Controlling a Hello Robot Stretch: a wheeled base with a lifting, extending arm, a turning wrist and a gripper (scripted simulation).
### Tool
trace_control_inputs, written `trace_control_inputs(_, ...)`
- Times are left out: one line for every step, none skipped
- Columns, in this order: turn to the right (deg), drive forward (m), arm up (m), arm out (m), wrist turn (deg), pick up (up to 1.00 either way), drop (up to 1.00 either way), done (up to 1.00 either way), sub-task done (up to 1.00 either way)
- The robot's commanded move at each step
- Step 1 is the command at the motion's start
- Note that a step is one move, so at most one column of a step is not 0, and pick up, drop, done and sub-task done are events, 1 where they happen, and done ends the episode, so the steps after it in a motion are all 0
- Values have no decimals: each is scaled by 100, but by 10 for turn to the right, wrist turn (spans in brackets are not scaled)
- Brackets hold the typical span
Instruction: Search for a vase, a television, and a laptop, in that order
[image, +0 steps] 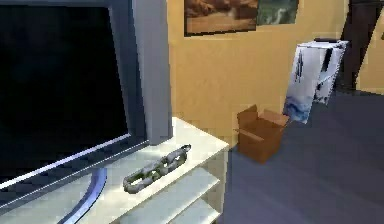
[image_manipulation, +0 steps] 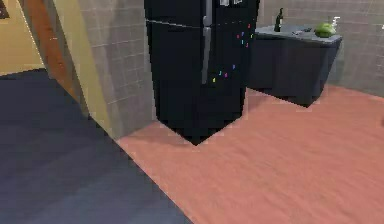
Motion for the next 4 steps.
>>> trace_control_inputs(420,0,0,0,0,0,0,0,0)
trace_control_inputs(0,100,0,0,0,0,0,0,0)
trace_control_inputs(0,100,0,0,0,0,0,0,0)
trace_control_inputs(30,0,0,0,0,0,0,0,0)
